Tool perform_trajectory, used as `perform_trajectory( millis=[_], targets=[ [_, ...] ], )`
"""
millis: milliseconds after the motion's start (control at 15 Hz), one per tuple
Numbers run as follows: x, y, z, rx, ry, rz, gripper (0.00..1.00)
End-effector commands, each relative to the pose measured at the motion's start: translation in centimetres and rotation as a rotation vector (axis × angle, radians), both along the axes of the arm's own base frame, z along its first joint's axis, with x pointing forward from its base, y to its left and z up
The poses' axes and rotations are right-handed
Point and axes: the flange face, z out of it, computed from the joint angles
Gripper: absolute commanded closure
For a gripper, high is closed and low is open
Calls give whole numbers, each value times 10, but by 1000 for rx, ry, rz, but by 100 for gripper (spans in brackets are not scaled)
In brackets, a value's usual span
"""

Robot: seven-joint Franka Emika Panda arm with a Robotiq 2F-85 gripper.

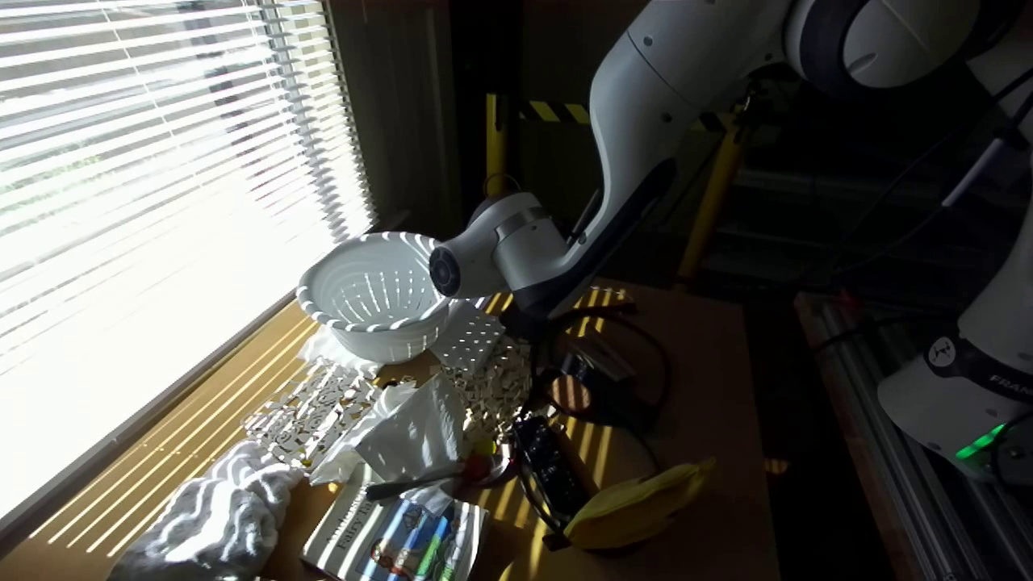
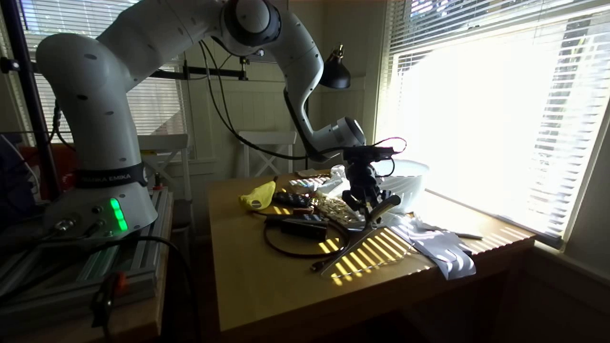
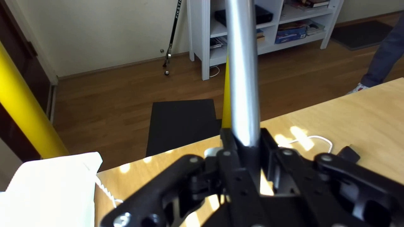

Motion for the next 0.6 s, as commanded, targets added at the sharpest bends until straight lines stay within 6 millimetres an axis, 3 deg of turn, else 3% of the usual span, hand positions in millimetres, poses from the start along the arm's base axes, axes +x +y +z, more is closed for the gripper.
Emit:
perform_trajectory(
  millis=[0, 267, 533],
  targets=[
    [-3, -25, 0, -34, 6, -38, 94],
    [-6, -49, 5, -54, 6, -71, 94],
    [-4, -39, 5, -54, -2, -55, 94]
  ],
)
